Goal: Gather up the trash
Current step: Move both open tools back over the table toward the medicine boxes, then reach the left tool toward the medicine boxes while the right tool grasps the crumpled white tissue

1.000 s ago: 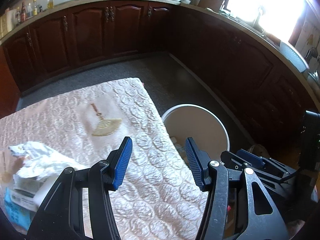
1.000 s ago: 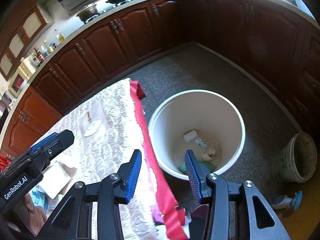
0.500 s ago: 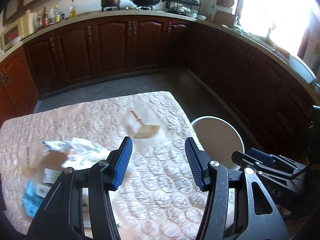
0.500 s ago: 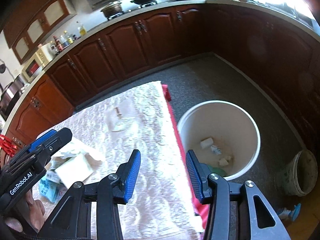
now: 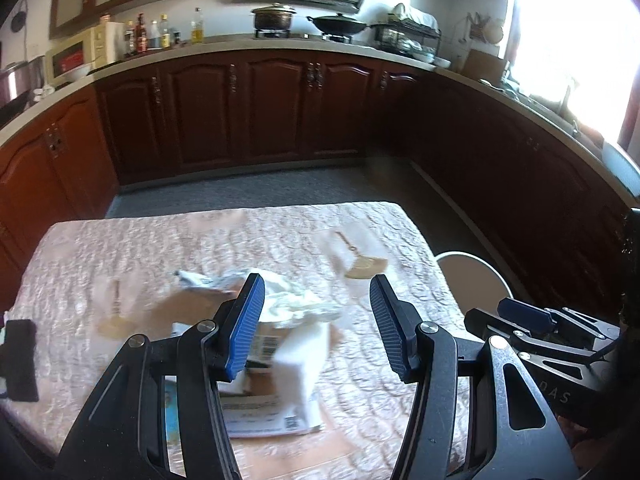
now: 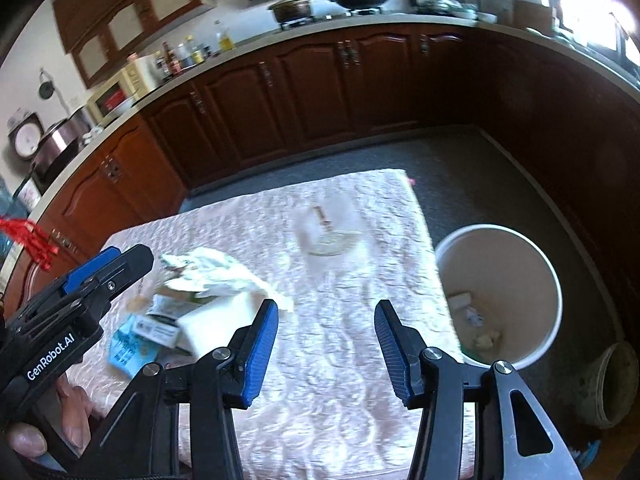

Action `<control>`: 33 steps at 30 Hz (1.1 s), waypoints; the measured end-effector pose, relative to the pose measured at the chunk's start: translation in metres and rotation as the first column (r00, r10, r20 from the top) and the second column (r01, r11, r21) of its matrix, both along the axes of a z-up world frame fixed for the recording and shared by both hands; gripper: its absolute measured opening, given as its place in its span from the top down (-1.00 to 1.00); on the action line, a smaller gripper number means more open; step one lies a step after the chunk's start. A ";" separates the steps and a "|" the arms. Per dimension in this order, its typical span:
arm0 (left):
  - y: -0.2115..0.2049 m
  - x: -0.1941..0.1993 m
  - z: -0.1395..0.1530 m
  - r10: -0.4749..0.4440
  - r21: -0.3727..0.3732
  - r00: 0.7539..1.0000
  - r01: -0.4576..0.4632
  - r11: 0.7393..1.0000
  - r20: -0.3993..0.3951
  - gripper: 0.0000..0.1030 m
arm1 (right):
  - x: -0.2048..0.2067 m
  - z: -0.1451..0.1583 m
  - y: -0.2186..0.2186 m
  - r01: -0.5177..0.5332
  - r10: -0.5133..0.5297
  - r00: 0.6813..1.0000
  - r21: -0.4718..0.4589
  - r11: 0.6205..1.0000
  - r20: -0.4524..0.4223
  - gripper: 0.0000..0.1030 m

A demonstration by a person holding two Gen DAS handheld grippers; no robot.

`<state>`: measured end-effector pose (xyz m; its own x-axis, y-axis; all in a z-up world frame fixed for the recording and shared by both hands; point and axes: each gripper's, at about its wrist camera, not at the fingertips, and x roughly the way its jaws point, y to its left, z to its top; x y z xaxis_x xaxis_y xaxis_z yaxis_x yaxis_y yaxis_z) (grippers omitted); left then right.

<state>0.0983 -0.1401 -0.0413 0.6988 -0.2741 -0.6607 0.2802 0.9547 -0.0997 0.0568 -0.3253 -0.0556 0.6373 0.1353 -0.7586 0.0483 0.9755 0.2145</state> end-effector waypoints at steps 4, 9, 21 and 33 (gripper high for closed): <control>0.021 -0.003 0.001 0.029 -0.003 1.000 -0.029 1.000 0.004 -0.04 | 0.002 0.002 0.018 -0.038 0.038 0.999 -0.006 0.999 0.006 0.02; 0.040 -0.007 0.000 0.060 0.003 0.998 -0.060 0.998 0.006 -0.04 | 0.002 0.004 0.038 -0.077 0.077 0.997 -0.016 0.997 0.009 -0.06; 0.081 -0.005 -0.019 0.104 -0.012 0.993 -0.105 0.994 -0.056 -0.05 | 0.003 -0.009 0.061 -0.134 0.133 0.991 -0.021 0.991 -0.030 -0.17; 0.117 0.013 -0.048 0.146 -0.022 0.978 -0.151 0.988 -0.152 -0.23 | 0.021 -0.045 0.081 -0.171 0.172 0.979 0.013 0.985 -0.114 -0.17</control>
